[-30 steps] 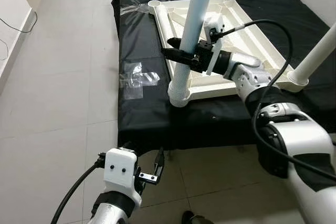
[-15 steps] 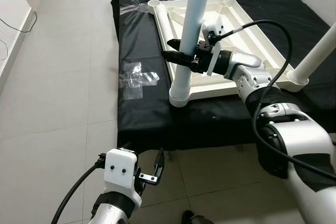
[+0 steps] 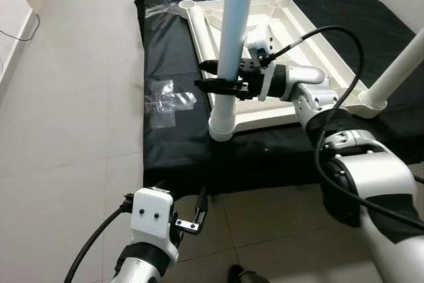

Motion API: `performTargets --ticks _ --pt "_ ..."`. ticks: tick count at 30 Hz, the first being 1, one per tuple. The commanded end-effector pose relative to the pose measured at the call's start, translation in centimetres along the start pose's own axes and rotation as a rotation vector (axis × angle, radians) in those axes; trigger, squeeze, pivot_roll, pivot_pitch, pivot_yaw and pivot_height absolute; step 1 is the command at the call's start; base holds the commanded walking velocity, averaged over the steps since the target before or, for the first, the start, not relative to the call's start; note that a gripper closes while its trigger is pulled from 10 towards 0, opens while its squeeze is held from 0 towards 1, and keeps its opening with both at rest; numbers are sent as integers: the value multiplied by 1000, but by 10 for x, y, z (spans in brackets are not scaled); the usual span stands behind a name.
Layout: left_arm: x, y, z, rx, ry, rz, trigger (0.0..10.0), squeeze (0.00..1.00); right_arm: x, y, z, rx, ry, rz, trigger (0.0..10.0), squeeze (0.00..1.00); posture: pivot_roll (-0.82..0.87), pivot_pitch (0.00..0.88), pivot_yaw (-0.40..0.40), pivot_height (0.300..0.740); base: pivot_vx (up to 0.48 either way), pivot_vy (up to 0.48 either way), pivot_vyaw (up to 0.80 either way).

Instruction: Building children table

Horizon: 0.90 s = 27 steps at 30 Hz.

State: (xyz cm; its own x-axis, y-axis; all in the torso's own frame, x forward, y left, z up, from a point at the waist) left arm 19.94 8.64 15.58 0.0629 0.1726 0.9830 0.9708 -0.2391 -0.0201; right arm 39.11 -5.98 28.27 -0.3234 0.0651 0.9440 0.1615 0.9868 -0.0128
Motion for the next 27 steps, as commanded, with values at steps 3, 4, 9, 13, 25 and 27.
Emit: performTargets --ticks 3,4,9,13,25,27 --pt "-3 -5 -4 -7 3 26 10000 0 -42 21 23 35 114 87 10000 0 116 286 -28 740 0 0 0" --pt "-3 -6 -4 -5 3 27 10000 0 -44 23 22 5 109 90 10000 0 116 286 -28 740 0 0 0" --pt "-4 -6 -5 -9 3 32 10000 0 -54 22 11 -174 106 138 10000 0 108 283 -20 740 0 0 0" --pt "-5 -5 -5 -12 4 34 10000 0 -59 17 3 -290 124 164 10000 0 106 277 -20 740 0 0 0" --pt "-5 -4 -3 -7 6 33 10000 0 -92 -5 -14 -751 144 296 10000 0 100 255 -22 740 0 0 0" --pt "-5 -4 -3 -7 6 32 10000 0 -95 -8 -15 -803 160 304 10000 0 100 255 -22 740 0 0 0"
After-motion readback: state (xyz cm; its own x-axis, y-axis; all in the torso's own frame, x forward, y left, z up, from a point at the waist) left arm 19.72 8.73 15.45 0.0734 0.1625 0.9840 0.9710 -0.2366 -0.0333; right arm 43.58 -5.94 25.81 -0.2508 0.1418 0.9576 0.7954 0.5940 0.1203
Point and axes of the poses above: a point about 5 cm out from each wrist's last joint towards the gripper, its own y axis pointing out of the wrist towards the gripper, its own x axis along the axis of the wrist's last joint, z = x × y, the point moved 3 cm from there along y, pointing out of the wrist towards the gripper, and after that the axes turned 4 degrees about -y, right-handed, at the moved point
